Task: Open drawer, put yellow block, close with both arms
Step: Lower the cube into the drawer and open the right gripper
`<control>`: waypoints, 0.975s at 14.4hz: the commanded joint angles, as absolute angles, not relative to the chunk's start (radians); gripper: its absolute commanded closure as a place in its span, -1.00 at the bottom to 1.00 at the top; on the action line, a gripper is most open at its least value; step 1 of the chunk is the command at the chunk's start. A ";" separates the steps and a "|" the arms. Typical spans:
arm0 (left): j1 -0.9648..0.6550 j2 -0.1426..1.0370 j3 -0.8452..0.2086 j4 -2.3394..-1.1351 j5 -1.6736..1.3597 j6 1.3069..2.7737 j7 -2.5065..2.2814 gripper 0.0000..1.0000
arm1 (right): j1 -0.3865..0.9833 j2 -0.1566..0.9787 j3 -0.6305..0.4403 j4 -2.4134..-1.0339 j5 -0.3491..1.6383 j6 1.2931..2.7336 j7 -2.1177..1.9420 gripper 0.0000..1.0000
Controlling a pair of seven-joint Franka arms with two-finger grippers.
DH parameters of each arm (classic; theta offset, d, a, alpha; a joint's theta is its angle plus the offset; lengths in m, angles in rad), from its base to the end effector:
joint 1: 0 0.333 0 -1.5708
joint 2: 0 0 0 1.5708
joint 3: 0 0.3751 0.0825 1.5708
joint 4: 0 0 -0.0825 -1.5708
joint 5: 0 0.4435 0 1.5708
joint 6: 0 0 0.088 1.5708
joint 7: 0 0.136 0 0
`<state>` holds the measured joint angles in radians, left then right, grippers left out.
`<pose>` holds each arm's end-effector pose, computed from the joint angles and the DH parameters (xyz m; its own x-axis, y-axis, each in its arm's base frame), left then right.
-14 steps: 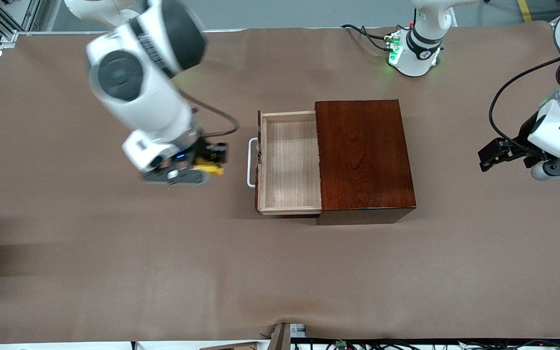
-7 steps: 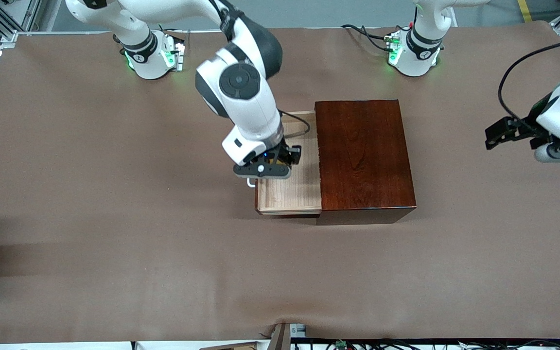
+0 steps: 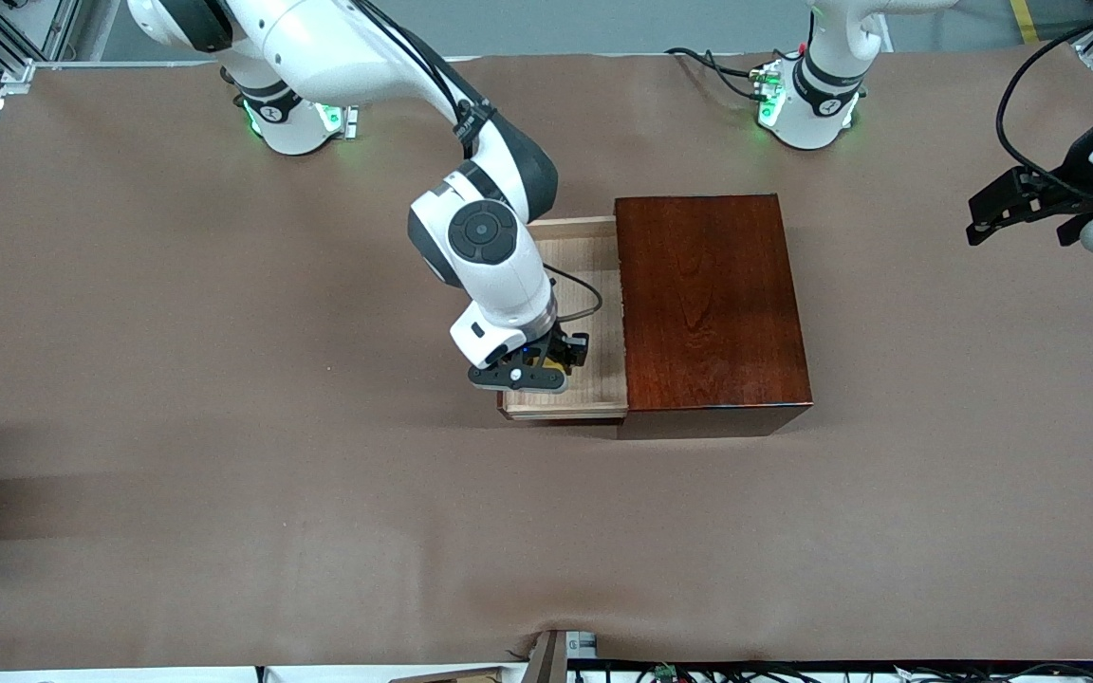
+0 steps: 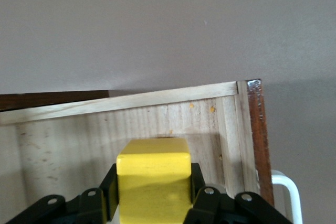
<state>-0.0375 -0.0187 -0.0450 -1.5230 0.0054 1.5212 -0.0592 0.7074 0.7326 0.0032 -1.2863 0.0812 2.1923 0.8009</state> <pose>0.6008 -0.0492 0.6869 0.9996 -0.0230 0.0172 -0.0229 -0.9997 -0.0052 0.6476 0.5627 0.3203 0.9883 -0.1379 0.0648 -0.1248 -0.9766 -0.1749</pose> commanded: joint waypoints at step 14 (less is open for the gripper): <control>-0.048 -0.021 -0.044 -1.534 -0.011 1.511 -0.040 -1.00 | 0.713 0.631 0.002 -1.376 0.078 2.140 0.799 -1.00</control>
<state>-0.0424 -0.0172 -0.0482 -1.5317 0.0054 1.5213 -0.0591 0.7402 0.7050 -0.0033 -1.3446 0.0762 2.1840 0.8013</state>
